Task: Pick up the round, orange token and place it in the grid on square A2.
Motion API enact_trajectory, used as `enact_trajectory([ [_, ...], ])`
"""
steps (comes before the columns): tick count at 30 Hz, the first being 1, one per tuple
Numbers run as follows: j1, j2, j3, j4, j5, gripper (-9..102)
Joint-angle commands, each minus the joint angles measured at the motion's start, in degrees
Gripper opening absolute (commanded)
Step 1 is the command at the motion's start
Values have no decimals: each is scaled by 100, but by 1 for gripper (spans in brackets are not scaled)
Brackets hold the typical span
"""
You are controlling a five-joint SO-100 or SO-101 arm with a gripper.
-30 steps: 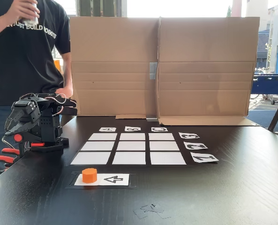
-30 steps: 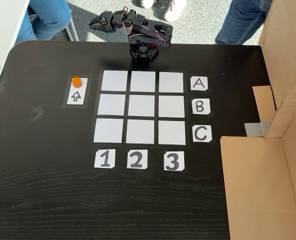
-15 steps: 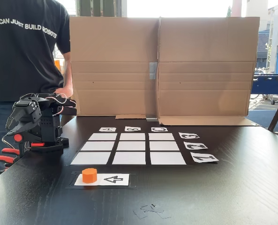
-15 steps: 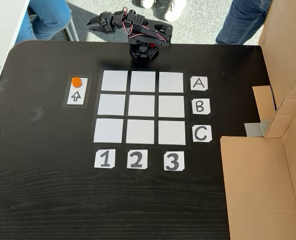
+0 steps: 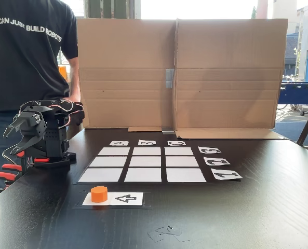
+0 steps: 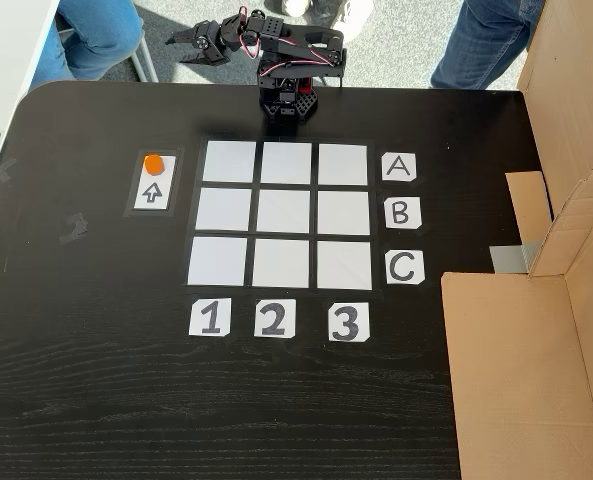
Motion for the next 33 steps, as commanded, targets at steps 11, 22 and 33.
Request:
enact_trajectory([
  [11,-668,-2681,-3472,1846,35,26],
  [22,-984,-4386,-5687,2971,167,32],
  [33,-1248,-5994,-7620,3999,167,35],
])
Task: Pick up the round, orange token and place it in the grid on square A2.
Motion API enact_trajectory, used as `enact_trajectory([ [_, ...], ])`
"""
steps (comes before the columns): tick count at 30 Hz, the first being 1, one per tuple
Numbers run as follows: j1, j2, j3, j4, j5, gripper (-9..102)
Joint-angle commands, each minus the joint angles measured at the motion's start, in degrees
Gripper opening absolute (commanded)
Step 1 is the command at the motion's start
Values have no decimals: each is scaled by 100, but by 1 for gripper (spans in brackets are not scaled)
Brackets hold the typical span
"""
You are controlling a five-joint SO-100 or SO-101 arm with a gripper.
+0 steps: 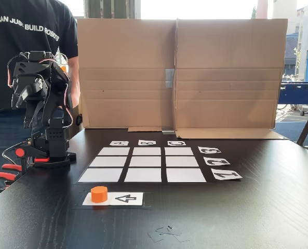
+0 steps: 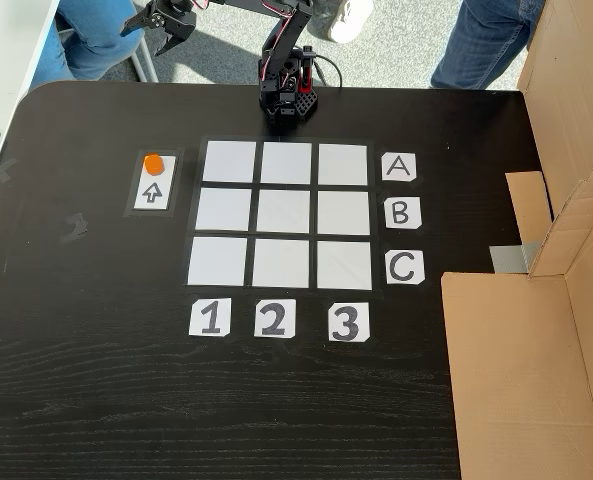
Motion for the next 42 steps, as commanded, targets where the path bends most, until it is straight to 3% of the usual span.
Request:
enact_trajectory([
  [1,-105,-457,-879,308,62,36],
  [9,-545,-1881,-2364,791,35,38],
  [21,-1433,-2760,-2549,782,-475,50],
  [42,-2127,-4553,-3050,765,-492,52],
])
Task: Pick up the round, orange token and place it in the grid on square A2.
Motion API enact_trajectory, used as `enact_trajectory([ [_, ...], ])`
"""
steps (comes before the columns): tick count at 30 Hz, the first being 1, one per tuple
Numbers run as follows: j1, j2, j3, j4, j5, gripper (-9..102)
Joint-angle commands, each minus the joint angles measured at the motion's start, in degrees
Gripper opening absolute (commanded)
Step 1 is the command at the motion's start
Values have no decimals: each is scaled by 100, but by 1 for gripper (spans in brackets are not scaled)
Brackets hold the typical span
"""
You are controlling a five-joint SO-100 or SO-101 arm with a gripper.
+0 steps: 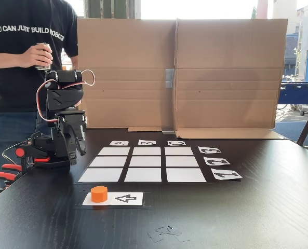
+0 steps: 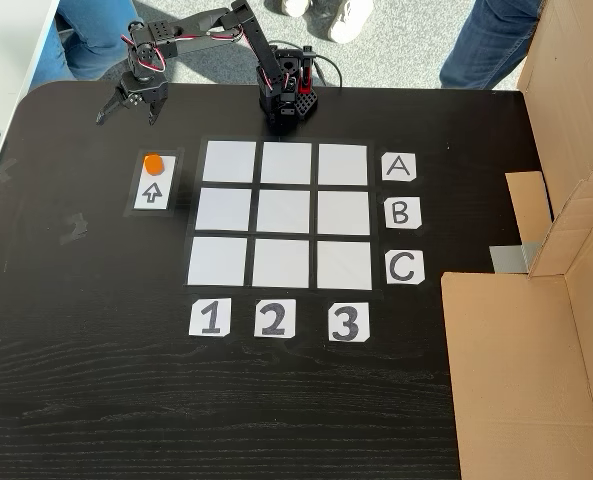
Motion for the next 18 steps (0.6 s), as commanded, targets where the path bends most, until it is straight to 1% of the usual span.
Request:
enact_trajectory([
  [1,-88,-167,-290,9,-44,52],
  [8,-202,-650,-422,-26,-79,53],
  [18,-404,-1020,-422,-18,-580,53],
])
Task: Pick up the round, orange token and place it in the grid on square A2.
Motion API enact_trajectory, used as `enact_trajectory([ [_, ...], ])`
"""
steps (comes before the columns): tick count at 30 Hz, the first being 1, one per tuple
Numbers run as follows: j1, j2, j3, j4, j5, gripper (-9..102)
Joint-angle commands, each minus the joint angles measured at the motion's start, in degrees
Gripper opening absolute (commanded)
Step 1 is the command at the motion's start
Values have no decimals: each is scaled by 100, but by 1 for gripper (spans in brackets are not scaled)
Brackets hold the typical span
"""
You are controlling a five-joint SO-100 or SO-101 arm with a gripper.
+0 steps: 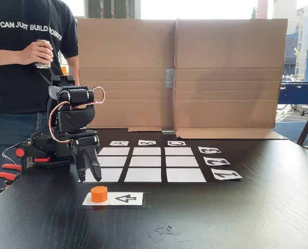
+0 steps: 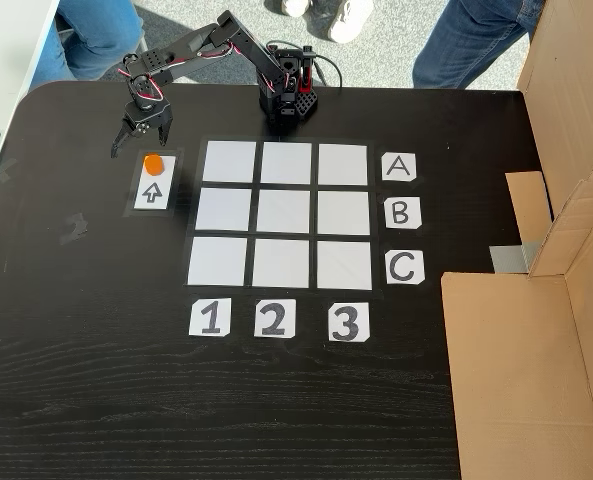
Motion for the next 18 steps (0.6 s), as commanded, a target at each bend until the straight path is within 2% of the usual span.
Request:
enact_trajectory([
  [1,-62,18,-193,-18,-237,53],
  [10,-123,-158,-193,-26,-958,53],
  [18,-220,-492,-352,-35,-1204,52],
])
